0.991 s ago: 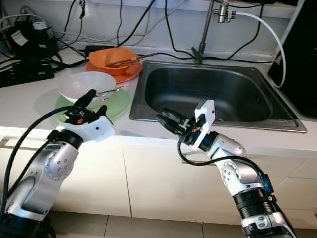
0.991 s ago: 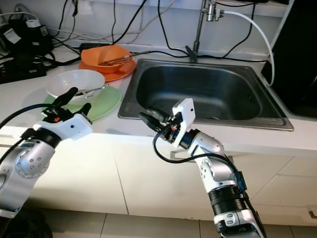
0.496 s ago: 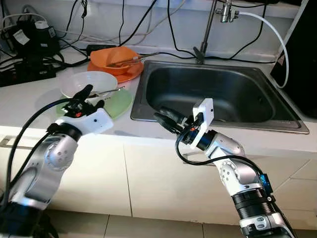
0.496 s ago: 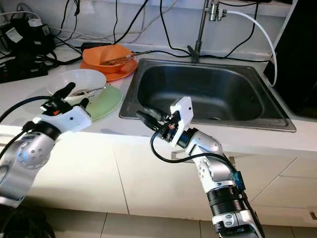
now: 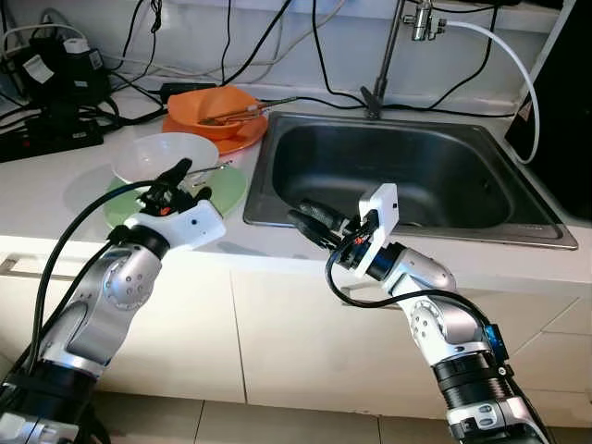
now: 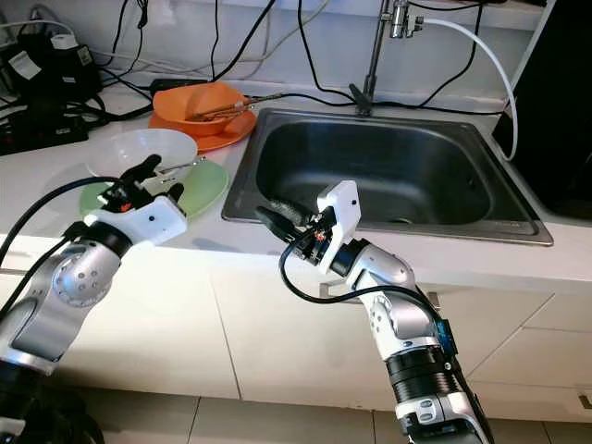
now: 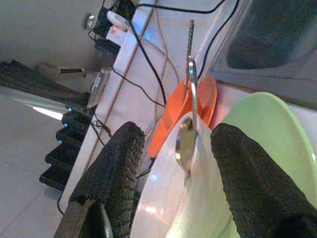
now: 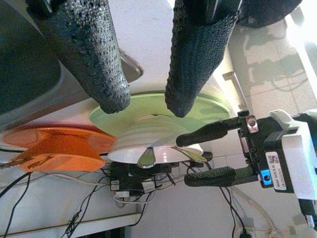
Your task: Kitchen organization
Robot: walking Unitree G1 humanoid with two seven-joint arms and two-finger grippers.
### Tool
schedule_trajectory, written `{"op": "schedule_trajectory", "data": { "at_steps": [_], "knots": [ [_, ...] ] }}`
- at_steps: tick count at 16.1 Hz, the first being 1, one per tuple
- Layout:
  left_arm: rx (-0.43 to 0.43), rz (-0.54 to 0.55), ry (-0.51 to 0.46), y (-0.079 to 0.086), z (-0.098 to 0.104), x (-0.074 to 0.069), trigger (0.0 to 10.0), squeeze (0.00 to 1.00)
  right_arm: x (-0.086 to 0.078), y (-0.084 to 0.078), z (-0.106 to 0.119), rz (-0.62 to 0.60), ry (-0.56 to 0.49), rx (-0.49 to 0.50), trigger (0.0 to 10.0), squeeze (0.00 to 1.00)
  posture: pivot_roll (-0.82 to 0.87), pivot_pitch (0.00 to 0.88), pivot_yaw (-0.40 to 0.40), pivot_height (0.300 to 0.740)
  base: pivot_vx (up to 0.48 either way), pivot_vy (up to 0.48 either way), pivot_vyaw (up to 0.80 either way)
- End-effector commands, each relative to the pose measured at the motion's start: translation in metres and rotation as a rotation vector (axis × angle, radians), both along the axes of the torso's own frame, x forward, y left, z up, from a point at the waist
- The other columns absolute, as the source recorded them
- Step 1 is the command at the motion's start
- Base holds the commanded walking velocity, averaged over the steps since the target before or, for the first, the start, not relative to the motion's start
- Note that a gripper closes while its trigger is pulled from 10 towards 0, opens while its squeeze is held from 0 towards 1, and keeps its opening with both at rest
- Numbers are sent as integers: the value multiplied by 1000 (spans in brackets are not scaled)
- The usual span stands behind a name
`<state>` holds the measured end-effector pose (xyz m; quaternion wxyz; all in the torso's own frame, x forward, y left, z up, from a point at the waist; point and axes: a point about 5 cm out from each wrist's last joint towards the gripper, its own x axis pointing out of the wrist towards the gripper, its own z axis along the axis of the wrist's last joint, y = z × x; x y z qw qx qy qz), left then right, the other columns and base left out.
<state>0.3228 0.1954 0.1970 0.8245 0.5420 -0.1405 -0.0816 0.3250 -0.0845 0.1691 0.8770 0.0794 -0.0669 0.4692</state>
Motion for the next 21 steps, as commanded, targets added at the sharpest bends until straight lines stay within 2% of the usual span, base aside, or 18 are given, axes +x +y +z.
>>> {"op": "schedule_trajectory", "data": {
  "at_steps": [1, 5, 6, 7, 9, 10, 21],
  "knots": [
    [9, -14, 6, -4, -2, 3, 10000, 0, 0, -1, -1, -4, 3, -18, 10000, 0, 138, 36, -3, 740, 0, 0, 0],
    [4, -11, 0, -5, -2, 8, 10000, 0, 1, 0, -1, -8, 1, -18, 10000, 0, 137, 36, -4, 740, 0, 0, 0],
    [3, -13, -4, -5, -1, 9, 4863, 0, 1, 0, 0, -10, -1, -16, 10000, 0, 134, 35, -3, 740, 0, 0, 0],
    [2, -14, -5, -6, -1, 9, 4353, 0, 1, -1, 0, -11, -1, -15, 10000, 0, 134, 35, -3, 740, 0, 0, 0],
    [3, -14, -6, -5, -1, 10, 2667, 0, 1, -1, 0, -16, 1, -14, 10000, 0, 133, 35, -1, 740, 0, 0, 0],
    [3, -15, -6, -5, -2, 10, 0, 0, 1, -1, 0, -17, 1, -14, 10000, 0, 133, 35, -1, 740, 0, 0, 0],
    [6, -16, -25, -5, 0, 10, 0, 0, 3, 0, -2, -25, 2, -25, 10000, 0, 138, 31, -5, 740, 0, 0, 0]
  ]
}}
